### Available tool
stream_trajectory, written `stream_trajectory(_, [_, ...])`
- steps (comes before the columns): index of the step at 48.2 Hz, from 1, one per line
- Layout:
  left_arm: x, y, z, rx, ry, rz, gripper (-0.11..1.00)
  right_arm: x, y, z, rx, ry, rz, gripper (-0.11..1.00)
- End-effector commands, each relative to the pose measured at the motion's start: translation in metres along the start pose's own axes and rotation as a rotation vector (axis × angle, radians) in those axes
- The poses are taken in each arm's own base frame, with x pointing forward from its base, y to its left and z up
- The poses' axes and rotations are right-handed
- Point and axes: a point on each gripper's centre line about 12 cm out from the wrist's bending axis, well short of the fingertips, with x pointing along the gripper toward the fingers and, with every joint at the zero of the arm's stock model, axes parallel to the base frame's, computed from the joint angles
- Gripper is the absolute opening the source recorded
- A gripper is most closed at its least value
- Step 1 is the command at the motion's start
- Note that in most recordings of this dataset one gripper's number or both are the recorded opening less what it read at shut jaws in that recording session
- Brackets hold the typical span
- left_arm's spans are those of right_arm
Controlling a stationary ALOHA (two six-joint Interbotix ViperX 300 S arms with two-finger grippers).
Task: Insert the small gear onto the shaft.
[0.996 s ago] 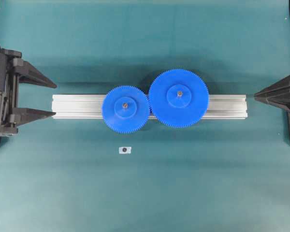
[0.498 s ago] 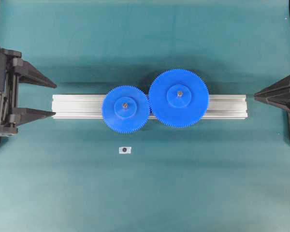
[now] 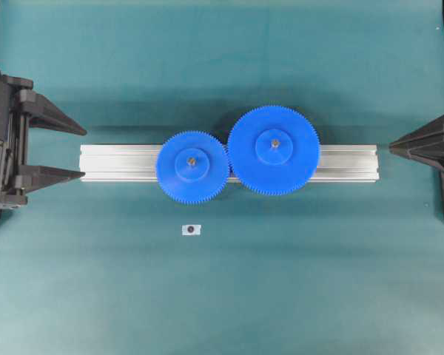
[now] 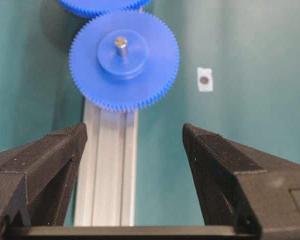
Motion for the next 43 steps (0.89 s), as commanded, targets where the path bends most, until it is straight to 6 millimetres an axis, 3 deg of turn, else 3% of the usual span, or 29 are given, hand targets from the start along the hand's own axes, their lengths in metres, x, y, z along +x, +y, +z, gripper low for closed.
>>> stream_trajectory(1, [-0.0006,-0.0003,0.0048,0.006,-0.015,-0.001,0.76,0.0,0.0005,0.0043,0.001,-0.01,-0.001,0.08])
stream_trajectory(43, [0.0018,-0.0007,-0.0018,0.004,0.001,-0.002,0.76,0.0,0.0008,0.0046,0.001,-0.012,0.001,0.08])
